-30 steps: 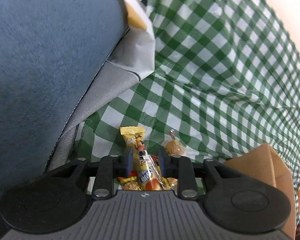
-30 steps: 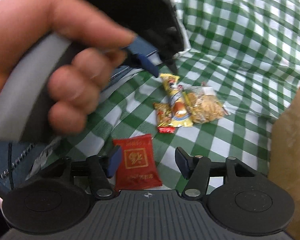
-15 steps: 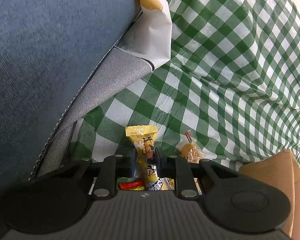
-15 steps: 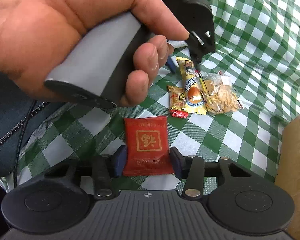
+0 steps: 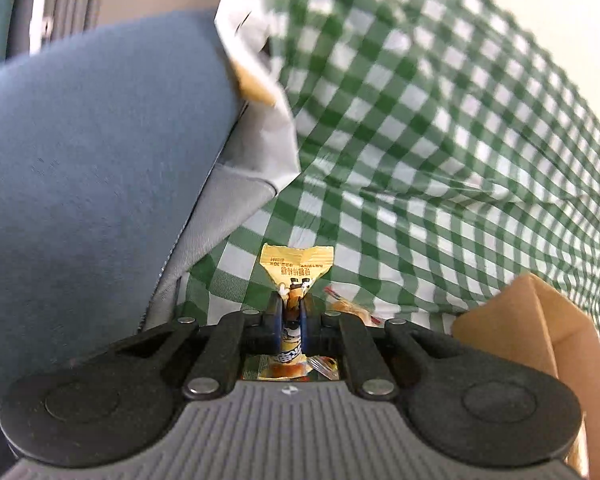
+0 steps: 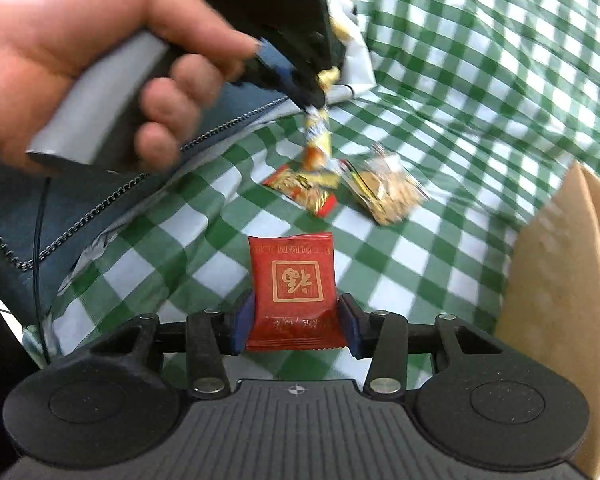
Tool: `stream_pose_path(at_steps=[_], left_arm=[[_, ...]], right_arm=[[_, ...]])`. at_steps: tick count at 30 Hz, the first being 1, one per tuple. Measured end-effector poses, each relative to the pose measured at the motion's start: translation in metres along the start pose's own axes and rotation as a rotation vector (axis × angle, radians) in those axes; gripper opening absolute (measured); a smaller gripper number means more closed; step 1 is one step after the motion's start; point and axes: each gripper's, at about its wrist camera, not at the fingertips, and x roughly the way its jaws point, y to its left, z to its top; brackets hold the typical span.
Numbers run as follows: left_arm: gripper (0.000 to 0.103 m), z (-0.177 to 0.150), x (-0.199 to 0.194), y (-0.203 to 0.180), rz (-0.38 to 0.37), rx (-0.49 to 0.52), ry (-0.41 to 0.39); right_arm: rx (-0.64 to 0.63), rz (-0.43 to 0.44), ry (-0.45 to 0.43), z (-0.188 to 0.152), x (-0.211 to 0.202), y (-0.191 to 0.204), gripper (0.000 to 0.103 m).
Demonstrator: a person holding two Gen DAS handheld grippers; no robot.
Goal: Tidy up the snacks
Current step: 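Grasp the yellow stick snack with left tool while right tool grasps red square packet, then carry the yellow stick snack and red square packet over the box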
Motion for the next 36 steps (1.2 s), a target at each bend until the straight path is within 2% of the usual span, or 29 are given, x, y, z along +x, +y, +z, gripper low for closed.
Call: stream_pose_path(at_steps=[4, 5, 6, 7, 9, 11, 15, 18, 24, 36], left_arm=[[0.008, -0.009, -0.026, -0.002, -0.041, 0.02, 0.0], [0.008, -0.013, -0.027, -0.002, -0.064, 0.025, 0.035], [0.008, -0.019, -0.024, -0.003, -0.09, 0.034, 0.111], [0.008, -0.027, -0.018, -0.005, -0.083, 0.055, 0.182], [0.008, -0.043, -0.007, -0.012, -0.022, 0.142, 0.299], [0.009, -0.049, -0.001, -0.014, -0.02, 0.165, 0.347], [0.009, -0.051, 0.005, -0.01, 0.014, 0.126, 0.371], [0.016, -0.054, 0.011, -0.011, 0.025, 0.103, 0.395], [0.03, -0.062, 0.029, -0.023, 0.056, 0.19, 0.477], [0.03, -0.073, 0.035, -0.027, 0.056, 0.224, 0.519]], right_arm=[[-0.006, -0.026, -0.002, -0.009, -0.015, 0.003, 0.047], [-0.009, -0.031, 0.003, -0.011, -0.018, 0.005, 0.047], [-0.014, -0.037, 0.01, -0.014, -0.02, 0.007, 0.047], [-0.019, -0.044, 0.021, -0.017, -0.021, 0.009, 0.047], [-0.022, -0.05, 0.042, -0.022, -0.021, 0.011, 0.047], [-0.018, -0.052, 0.068, -0.026, -0.018, 0.011, 0.047], [0.028, -0.056, 0.112, -0.03, -0.012, 0.007, 0.048], [0.061, -0.046, 0.141, -0.032, -0.007, 0.003, 0.049], [0.101, -0.044, 0.169, -0.032, 0.003, -0.003, 0.053], [0.106, -0.054, 0.188, -0.031, 0.009, -0.006, 0.054]])
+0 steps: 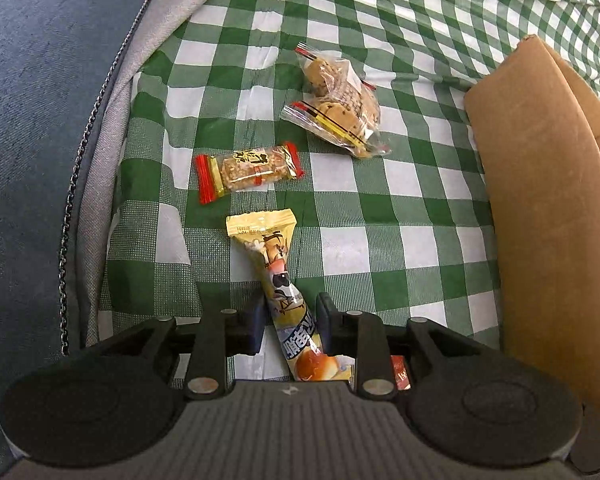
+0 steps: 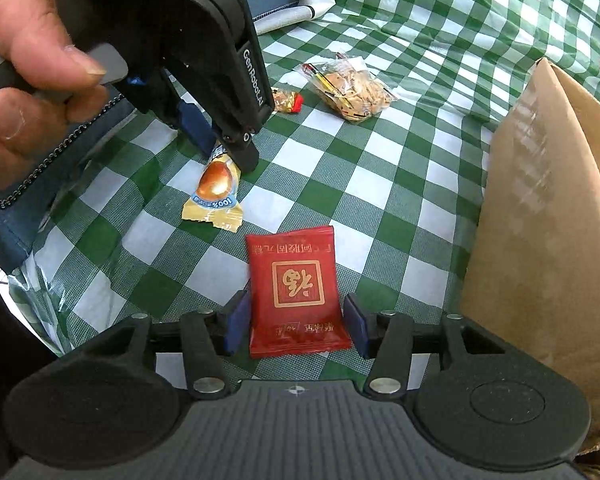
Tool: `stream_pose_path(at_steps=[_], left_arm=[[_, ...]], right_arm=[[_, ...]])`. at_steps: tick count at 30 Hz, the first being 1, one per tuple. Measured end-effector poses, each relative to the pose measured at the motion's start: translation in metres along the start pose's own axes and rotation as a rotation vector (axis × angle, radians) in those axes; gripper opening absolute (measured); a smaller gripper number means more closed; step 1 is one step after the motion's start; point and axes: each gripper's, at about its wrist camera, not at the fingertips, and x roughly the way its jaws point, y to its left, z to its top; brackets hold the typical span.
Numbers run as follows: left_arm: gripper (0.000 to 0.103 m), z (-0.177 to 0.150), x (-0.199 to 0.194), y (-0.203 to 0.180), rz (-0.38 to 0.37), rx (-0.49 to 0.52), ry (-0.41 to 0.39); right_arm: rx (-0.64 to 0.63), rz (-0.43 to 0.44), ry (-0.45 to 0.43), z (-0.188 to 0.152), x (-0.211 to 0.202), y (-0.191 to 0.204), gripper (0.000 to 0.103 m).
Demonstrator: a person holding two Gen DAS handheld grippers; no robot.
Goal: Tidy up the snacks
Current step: 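Carry the yellow stick snack and red square packet over the box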
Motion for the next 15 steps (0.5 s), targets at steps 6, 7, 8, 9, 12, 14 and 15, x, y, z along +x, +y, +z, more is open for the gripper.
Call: stream_pose_path(at_steps=[6, 7, 8, 9, 12, 14, 15], left_arm=[[0.03, 0.0024, 0.0005, 0.0005, -0.004, 0.001, 0.005], [0.03, 0.002, -0.0004, 0.001, -0.004, 0.002, 0.005], [0.03, 0.002, -0.0005, 0.0011, -0.005, 0.004, 0.005], [0.03, 0.0019, -0.0005, 0.0009, -0.005, 0.006, 0.006], [0.03, 0.0028, 0.0005, 0.0006, -0.005, 0.011, 0.008], [0.029, 0.0029, 0.0006, 0.0, -0.004, 0.013, 0.008], [0.027, 0.0031, 0.0007, -0.0005, -0.002, 0.017, 0.007]], right_arm=[[0.002, -0.006, 0.001, 0.0006, 0.0004, 0.0009, 0.054], [0.004, -0.007, 0.002, 0.0007, 0.0006, 0.0005, 0.053], [0.007, -0.007, 0.002, 0.0009, 0.0007, 0.0003, 0.053], [0.009, -0.009, 0.002, 0.0012, 0.0007, 0.0, 0.053], [0.01, -0.015, 0.002, 0.0018, 0.0009, -0.0001, 0.051], [0.009, -0.021, -0.002, 0.0021, 0.0009, 0.0003, 0.05], [0.01, -0.023, -0.004, 0.0024, 0.0008, 0.0001, 0.049]])
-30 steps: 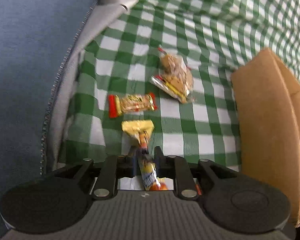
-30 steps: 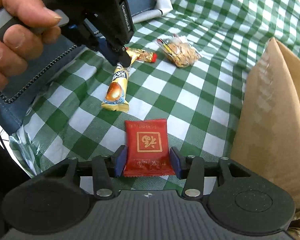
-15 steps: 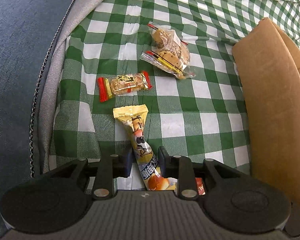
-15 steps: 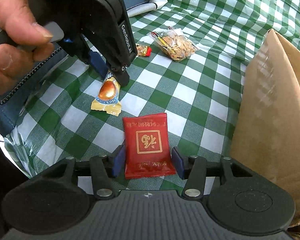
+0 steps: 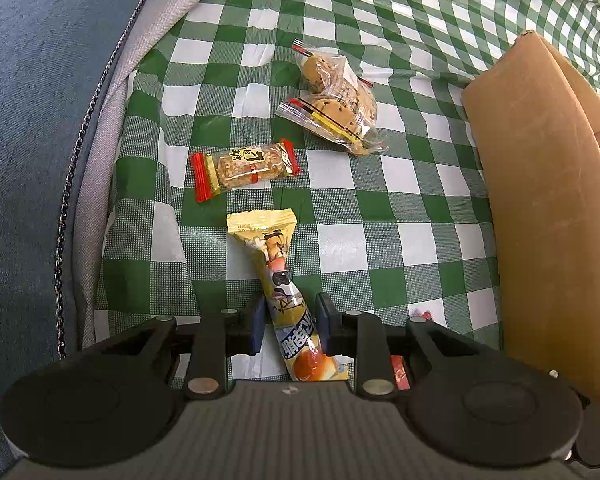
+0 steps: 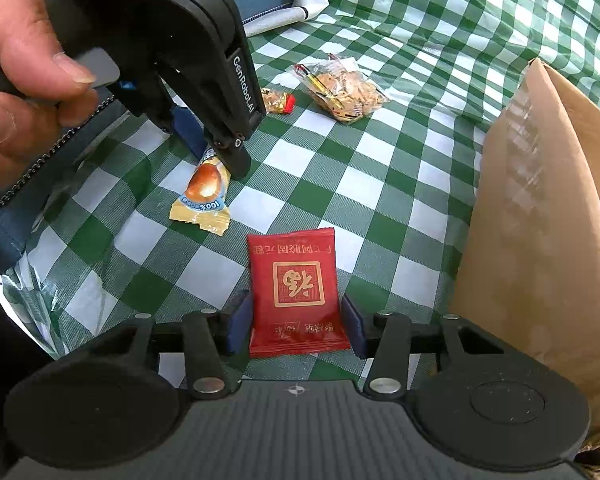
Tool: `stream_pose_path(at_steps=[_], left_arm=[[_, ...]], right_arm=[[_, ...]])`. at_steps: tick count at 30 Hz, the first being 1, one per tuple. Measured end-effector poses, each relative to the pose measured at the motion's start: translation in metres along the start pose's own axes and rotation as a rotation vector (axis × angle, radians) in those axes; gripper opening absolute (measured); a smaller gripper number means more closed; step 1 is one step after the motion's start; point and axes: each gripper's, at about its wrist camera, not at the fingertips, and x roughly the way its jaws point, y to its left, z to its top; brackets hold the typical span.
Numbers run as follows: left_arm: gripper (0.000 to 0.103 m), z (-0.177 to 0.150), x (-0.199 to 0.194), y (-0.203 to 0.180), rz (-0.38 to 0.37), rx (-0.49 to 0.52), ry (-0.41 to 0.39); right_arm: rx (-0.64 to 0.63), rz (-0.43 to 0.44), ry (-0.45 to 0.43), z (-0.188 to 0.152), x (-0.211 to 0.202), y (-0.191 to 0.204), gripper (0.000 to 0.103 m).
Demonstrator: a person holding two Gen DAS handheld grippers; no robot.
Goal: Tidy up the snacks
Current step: 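Carry the yellow stick snack and red square packet over the box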
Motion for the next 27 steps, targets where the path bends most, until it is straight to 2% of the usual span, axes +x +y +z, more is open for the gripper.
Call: stream_pose_path(at_steps=[4, 17, 27], left_arm=[[0.016, 0.002, 0.0, 0.0, 0.0, 0.002, -0.006], [0.012, 0.006, -0.021, 0.004, -0.061, -0.04, -0.123], [0.011, 0.001, -0.066, 0.003, -0.105, -0.109, -0.329]], right_arm=[[0.008, -0.017, -0.018, 0.001, -0.002, -0.001, 0.047], [0.043, -0.061, -0.114, 0.007, -0.019, -0.009, 0.045], [0.098, -0.085, -0.259, 0.027, -0.062, -0.028, 0.045]])
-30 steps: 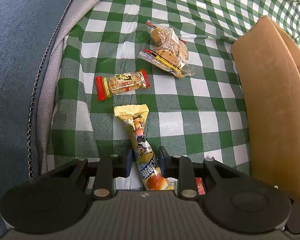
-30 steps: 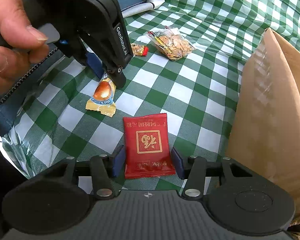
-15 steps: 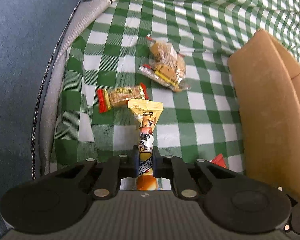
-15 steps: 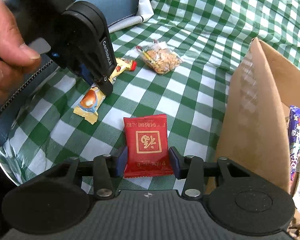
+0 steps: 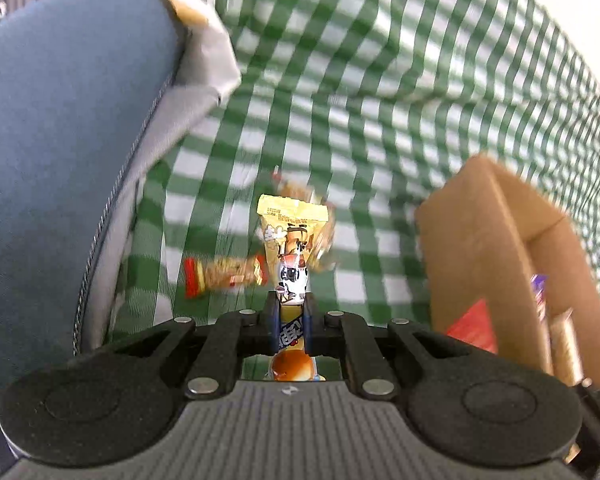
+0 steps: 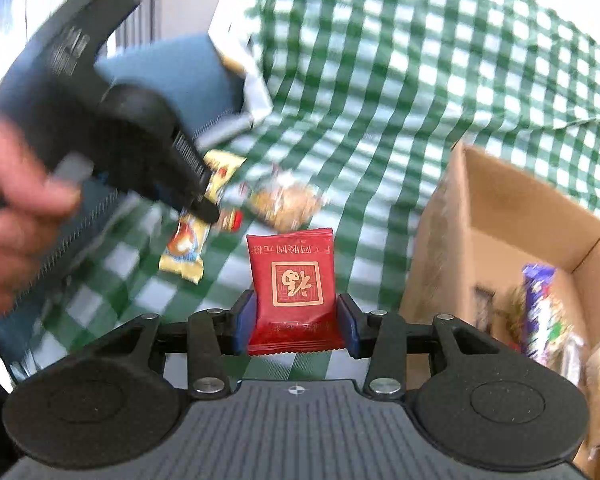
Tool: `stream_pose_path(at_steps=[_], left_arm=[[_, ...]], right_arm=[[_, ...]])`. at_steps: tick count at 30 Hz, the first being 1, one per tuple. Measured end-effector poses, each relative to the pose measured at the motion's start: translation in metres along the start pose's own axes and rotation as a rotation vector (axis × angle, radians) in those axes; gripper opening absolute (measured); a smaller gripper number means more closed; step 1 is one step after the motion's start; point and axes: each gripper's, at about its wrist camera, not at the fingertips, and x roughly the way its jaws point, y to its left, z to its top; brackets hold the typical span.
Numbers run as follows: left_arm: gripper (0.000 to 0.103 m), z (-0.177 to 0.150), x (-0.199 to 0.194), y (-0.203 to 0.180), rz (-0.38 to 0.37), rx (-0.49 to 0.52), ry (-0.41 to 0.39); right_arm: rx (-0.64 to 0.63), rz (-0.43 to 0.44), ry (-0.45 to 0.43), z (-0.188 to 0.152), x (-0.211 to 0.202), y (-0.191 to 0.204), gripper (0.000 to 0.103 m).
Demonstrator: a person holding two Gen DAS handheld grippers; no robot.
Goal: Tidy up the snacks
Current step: 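Carry the yellow stick snack and red square packet over the box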
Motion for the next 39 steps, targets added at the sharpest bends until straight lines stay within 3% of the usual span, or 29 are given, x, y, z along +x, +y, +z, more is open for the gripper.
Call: stream_pose_path(at_steps=[8, 15, 19, 26, 39], left_arm=[[0.011, -0.001, -0.035, -0.015, -0.035, -0.029, -0.161], [0.011, -0.002, -0.038, -0.05, -0.081, -0.001, -0.219], [0.011, -0.004, -0.036, -0.074, -0.133, 0.016, -0.245], [0.011, -0.011, -0.029, -0.115, -0.206, 0.046, -0.271], [0.011, -0.021, -0.017, -0.145, -0.273, 0.101, -0.266]], right_arm=[[0.048, -0.023, -0.167, 0.039, -0.052, -0.058, 0.045], [0.12, -0.142, -0.283, 0.03, -0.07, -0.137, 0.045], [0.214, -0.197, -0.214, 0.001, -0.061, -0.175, 0.045], [0.262, -0.275, -0.205, -0.021, -0.071, -0.217, 0.045], [0.253, -0.355, -0.189, -0.04, -0.074, -0.238, 0.045]])
